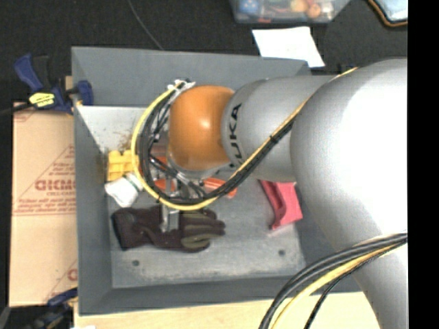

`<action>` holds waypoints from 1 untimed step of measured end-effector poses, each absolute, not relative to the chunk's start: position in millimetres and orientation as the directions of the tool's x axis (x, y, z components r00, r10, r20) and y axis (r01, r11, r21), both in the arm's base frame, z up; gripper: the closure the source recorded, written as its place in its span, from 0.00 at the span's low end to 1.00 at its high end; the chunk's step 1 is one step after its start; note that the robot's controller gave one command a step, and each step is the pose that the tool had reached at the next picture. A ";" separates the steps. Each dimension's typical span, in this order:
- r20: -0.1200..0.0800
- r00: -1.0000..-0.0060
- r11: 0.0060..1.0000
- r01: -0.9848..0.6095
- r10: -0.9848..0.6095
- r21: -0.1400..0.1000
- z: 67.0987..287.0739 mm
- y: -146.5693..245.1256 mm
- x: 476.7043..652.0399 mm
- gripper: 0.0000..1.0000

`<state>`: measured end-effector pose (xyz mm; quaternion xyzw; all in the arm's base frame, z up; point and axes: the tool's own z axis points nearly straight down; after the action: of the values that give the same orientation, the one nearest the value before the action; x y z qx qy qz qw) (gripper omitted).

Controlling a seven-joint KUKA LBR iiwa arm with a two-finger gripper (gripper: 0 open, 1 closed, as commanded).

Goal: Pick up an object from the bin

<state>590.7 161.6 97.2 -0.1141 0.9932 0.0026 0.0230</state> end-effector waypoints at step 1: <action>-0.017 -0.981 0.981 -0.195 -0.195 0.002 71.3 177.0 567.6 0.00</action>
Offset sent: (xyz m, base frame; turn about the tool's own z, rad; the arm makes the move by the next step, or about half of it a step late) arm 0.0115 -0.0035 -0.0272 0.0426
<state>567.6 177.0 71.3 -0.0978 0.9952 0.0019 0.0084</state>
